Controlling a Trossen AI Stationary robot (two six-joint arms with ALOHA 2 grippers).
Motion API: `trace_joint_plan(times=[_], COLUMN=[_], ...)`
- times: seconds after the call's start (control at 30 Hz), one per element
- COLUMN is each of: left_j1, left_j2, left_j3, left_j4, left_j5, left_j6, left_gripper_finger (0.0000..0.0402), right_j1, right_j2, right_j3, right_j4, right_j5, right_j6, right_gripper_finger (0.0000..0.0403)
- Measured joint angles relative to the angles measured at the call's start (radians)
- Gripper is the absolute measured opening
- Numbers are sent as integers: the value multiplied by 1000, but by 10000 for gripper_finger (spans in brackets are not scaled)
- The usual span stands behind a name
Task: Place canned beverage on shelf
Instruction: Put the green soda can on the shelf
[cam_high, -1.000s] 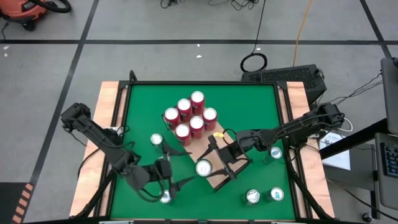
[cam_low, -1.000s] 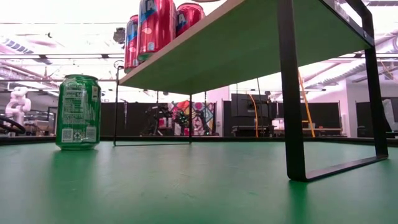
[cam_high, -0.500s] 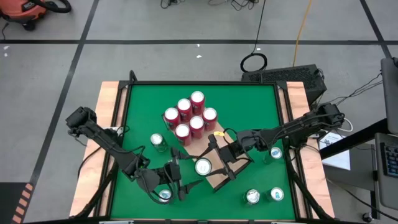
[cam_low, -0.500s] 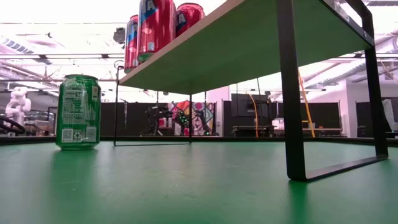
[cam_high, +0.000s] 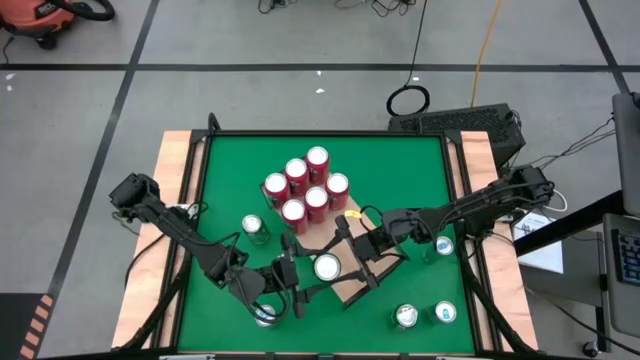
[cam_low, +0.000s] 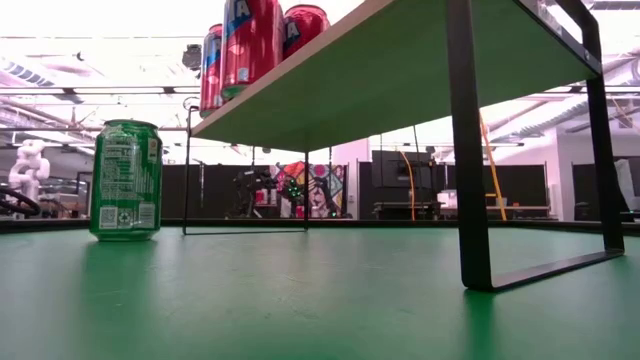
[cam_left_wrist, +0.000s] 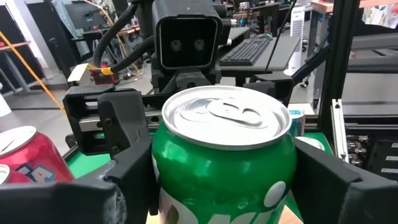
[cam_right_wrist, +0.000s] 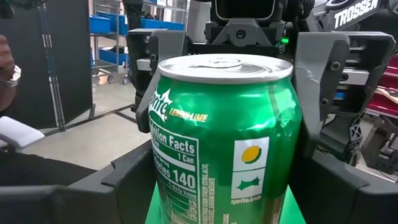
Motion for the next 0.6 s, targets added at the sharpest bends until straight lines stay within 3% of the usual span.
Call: trace_joint_plan(times=[0.23, 0.4, 0.6], left_j1=[-1, -3, -9], left_j2=[0, 0, 1], left_j3=[0, 0, 1], left_j4=[0, 7, 7], left_j5=[-8, -33, -84], left_j6=[-2, -5, 0], left_gripper_finger=[285, 285, 285], right_j1=[0, 11, 64], right_j2=[0, -14, -24], right_j3=[0, 0, 0], right_j4=[0, -18, -37], right_j5=[3, 63, 241], right_j6=[9, 52, 75], right_gripper_finger=[307, 337, 347])
